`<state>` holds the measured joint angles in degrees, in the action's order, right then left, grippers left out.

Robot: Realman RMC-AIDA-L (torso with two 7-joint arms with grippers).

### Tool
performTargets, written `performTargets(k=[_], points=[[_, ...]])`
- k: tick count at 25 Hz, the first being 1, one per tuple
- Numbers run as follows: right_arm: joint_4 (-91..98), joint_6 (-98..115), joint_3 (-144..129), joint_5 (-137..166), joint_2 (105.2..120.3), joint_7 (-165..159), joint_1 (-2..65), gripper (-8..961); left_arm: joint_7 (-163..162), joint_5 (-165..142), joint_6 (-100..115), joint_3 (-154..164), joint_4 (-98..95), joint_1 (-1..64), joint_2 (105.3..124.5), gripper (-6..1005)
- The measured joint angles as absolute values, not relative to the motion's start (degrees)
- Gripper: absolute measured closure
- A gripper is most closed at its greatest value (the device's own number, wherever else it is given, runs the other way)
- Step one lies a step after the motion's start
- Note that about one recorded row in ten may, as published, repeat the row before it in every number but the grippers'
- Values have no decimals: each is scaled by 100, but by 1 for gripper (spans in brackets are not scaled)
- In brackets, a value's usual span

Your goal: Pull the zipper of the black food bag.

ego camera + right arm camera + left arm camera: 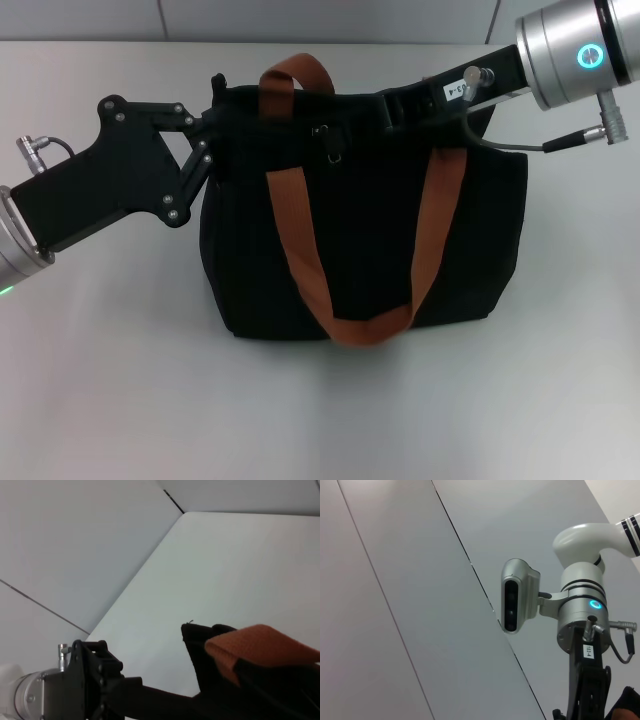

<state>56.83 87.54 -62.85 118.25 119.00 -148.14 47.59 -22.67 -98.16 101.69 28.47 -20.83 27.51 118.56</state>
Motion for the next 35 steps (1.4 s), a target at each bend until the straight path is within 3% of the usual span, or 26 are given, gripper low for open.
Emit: performTargets(k=[35], points=[[6953,9330,-5288,12602,11887,-15139,3947,959,-2267,-9754,10136,2838,-2083,2819,11865,952]])
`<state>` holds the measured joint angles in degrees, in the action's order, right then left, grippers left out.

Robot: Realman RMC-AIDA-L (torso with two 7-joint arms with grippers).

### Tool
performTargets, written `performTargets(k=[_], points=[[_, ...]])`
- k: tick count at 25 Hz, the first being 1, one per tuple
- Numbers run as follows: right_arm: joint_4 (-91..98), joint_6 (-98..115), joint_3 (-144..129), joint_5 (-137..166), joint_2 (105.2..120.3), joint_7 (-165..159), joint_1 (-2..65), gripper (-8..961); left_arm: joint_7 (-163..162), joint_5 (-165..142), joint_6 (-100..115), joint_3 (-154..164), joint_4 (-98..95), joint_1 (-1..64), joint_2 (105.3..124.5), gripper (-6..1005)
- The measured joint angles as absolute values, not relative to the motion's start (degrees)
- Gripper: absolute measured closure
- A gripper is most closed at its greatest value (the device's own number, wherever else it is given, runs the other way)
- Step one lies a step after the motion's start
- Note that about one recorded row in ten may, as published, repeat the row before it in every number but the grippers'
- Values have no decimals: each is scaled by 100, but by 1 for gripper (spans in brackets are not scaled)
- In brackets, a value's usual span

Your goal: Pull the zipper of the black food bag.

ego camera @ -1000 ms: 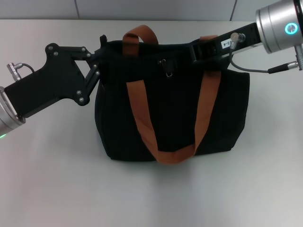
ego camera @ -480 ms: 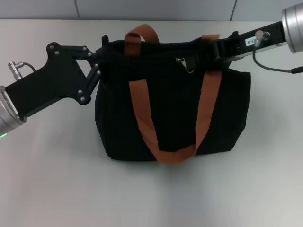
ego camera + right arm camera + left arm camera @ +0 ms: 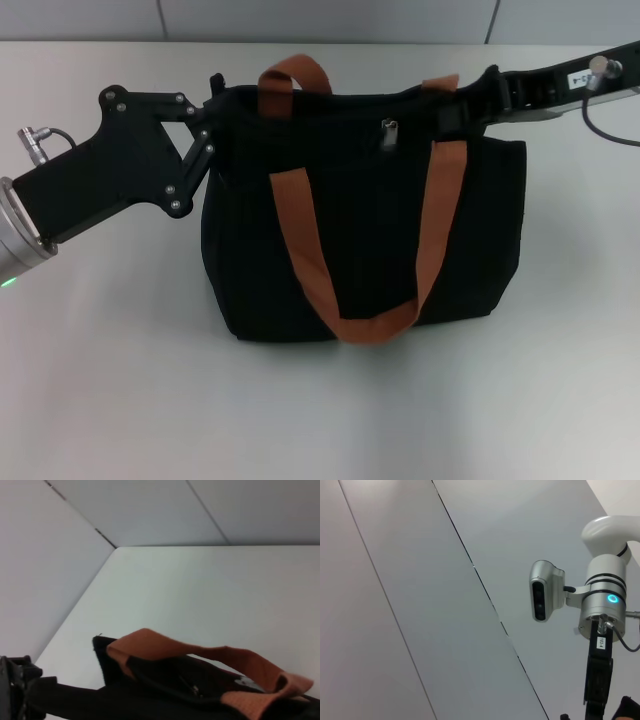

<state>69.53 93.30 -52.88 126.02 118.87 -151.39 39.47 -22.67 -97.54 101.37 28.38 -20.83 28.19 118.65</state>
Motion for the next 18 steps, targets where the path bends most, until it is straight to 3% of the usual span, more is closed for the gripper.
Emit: performTargets(k=[18], points=[[6927,9654,-5011,12170,11827,-14906,4056,911,-2289,-9630,10110,2843,-1985,2921,11865,950]])
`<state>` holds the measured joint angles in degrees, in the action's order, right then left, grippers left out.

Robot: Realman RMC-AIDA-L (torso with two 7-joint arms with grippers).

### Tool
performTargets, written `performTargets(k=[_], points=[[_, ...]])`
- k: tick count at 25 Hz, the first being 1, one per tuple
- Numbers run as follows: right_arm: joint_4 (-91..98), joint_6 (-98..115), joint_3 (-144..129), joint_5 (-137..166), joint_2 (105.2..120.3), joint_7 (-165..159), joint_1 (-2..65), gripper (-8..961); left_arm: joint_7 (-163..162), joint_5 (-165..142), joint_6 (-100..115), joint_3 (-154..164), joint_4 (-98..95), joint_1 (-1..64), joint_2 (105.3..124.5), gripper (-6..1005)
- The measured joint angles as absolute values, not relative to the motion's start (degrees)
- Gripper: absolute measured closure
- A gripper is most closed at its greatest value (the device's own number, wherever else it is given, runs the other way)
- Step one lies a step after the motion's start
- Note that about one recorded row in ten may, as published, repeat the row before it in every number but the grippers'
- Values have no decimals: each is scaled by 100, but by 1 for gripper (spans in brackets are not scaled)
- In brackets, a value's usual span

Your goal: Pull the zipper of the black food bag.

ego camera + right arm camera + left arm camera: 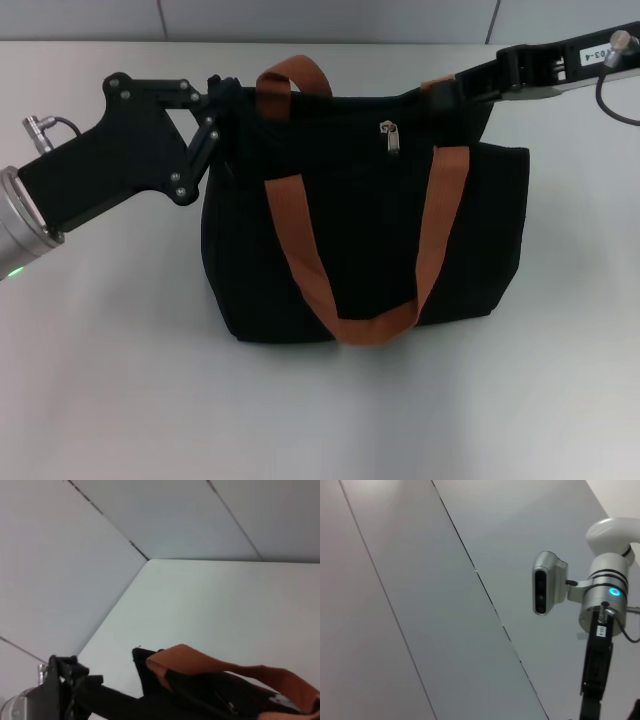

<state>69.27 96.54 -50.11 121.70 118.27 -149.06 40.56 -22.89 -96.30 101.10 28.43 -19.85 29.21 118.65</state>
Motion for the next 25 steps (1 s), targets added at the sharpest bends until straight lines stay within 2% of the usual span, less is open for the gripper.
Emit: performTargets(k=[3,8,14,25], points=[[6740,9667,-5051,12161,11805,-14889,4179,900,-2322,-9537,10074,2844,-1908,2968,11865,950],[6234,9617,-5084,12195,11772,-14810,4435,719,-2349,-9504,9949,2839,-1864,3039,11864,949],[5934,9476,-5158,12308,11763,-14701,4631,683,-2399,-9499,9919,2839,-1854,3069,11865,948],[5837,9358,-5499,12361,11866,-14737,4767,684,-2400,-9465,10015,2887,-1854,3096,11874,947]])
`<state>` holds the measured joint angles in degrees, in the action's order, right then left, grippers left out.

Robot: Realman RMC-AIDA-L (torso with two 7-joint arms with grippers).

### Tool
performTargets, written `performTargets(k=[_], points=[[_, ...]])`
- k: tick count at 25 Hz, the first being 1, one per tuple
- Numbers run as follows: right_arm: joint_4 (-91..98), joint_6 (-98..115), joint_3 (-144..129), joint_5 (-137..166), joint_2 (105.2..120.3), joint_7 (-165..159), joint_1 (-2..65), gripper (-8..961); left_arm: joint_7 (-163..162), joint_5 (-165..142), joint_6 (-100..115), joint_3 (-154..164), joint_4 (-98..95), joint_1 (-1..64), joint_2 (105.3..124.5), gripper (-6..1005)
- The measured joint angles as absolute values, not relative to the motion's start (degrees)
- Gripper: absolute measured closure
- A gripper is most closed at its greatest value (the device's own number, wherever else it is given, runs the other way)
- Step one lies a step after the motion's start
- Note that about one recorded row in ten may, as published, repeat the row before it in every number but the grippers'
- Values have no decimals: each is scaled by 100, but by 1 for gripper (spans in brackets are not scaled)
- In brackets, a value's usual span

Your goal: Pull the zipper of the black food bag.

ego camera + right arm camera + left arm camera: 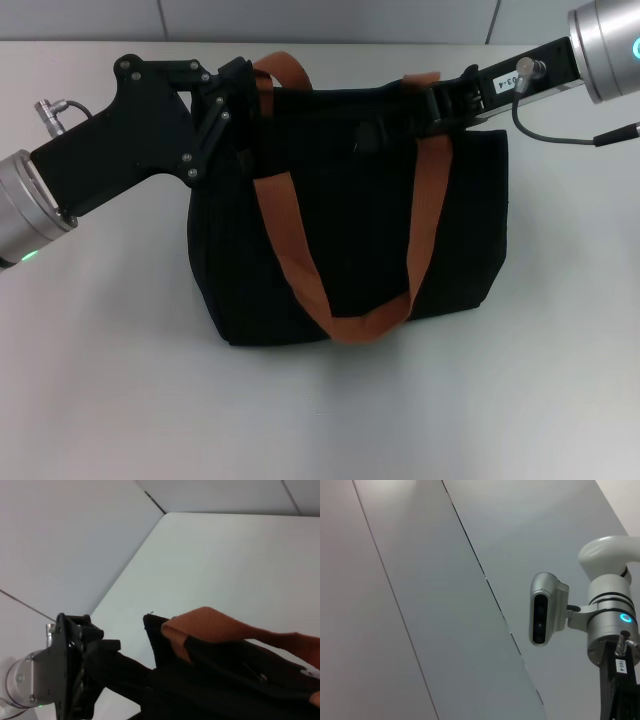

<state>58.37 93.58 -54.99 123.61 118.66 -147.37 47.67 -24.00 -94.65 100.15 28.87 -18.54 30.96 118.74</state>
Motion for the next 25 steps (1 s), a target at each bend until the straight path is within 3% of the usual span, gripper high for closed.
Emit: performTargets(k=[9,17,25], points=[[5862,9340,-5471,12256,11890,-14759,4726,691,-2400,-9464,10069,2892,-1854,3084,11874,946],[5878,9316,-5450,12465,11786,-14816,4740,708,-2381,-9464,10079,2890,-1854,3077,11874,945],[5881,9240,-5461,12559,11788,-14850,4776,725,-2376,-9465,10146,2886,-1854,3088,11874,944]])
